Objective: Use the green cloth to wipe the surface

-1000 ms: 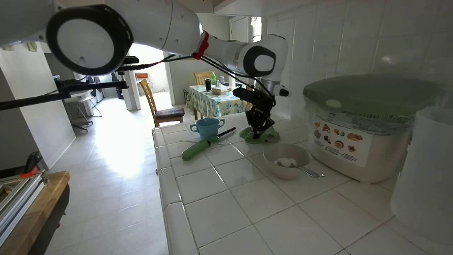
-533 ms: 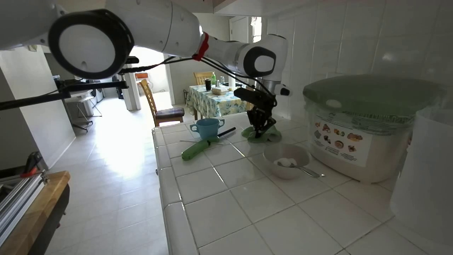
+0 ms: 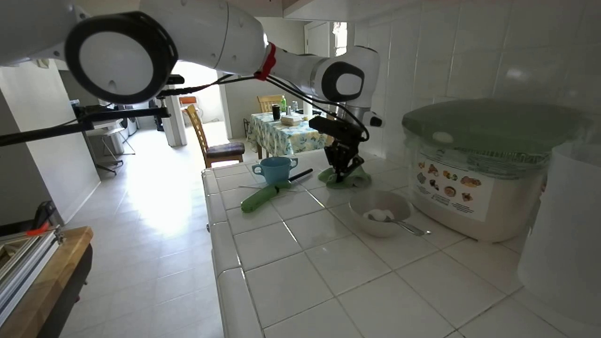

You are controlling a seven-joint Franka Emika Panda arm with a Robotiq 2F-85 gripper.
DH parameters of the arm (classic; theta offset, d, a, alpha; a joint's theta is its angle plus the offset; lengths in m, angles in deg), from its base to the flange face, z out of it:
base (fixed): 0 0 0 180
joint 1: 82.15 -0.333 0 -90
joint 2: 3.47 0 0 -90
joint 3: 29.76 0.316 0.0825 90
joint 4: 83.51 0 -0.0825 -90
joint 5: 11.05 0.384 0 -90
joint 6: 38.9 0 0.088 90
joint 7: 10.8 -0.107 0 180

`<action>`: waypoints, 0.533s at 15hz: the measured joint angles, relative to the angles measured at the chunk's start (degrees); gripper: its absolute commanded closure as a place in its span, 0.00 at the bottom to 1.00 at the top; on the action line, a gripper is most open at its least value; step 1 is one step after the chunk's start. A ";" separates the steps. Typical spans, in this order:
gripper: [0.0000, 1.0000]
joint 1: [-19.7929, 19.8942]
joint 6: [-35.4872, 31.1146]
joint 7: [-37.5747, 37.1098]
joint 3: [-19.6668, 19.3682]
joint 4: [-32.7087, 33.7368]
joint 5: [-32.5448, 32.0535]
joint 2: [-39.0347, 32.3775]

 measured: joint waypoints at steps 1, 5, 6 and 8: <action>0.99 0.00 0.35 0.23 0.11 -0.04 0.00 0.04; 0.99 -0.07 1.64 0.85 1.26 -0.35 0.05 0.22; 0.99 -0.09 1.74 1.04 1.54 -0.56 0.09 0.31; 0.99 -0.10 1.75 1.39 2.10 -1.32 0.12 0.68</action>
